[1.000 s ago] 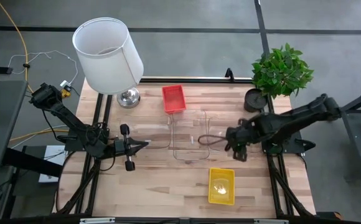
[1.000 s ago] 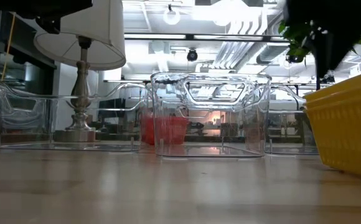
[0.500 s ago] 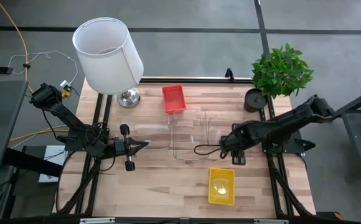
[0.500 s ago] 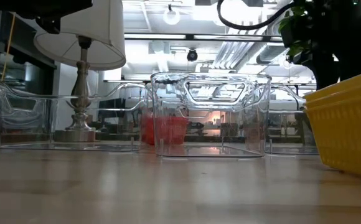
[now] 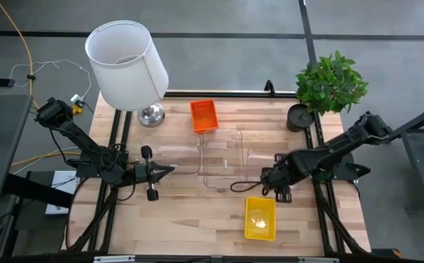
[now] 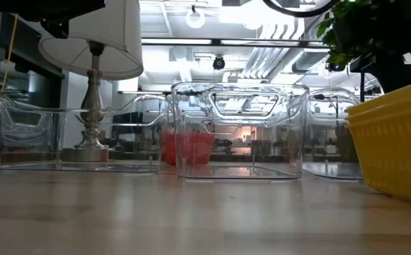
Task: Stack baskets by color
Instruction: Stack the right transparent bin on the middle transparent bin
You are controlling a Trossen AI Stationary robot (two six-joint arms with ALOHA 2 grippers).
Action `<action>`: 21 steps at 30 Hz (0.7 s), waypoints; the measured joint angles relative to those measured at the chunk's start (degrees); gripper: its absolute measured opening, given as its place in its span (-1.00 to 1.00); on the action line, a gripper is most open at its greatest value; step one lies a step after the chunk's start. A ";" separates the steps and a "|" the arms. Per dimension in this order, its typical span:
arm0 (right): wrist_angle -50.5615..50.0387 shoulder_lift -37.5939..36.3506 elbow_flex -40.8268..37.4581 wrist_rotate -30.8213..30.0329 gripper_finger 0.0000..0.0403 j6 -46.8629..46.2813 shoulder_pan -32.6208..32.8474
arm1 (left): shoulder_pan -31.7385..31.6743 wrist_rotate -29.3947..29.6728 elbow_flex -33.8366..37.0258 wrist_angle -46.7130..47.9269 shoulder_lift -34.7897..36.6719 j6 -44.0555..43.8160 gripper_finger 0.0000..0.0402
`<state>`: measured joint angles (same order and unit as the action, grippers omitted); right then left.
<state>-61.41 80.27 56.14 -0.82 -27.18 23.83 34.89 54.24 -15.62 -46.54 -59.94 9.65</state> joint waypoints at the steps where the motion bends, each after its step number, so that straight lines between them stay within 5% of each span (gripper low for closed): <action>1: 0.02 0.00 0.00 -0.21 -0.01 0.00 0.43 | 0.01 0.00 0.00 0.02 0.00 -0.01 -1.00; 21: -0.46 6.03 -0.09 -2.62 -0.01 1.37 2.43 | 0.00 0.03 0.00 0.02 0.00 -0.48 -1.00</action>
<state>-61.87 86.30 56.05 -3.45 -25.81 26.26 34.89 54.27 -15.62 -46.52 -59.94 9.17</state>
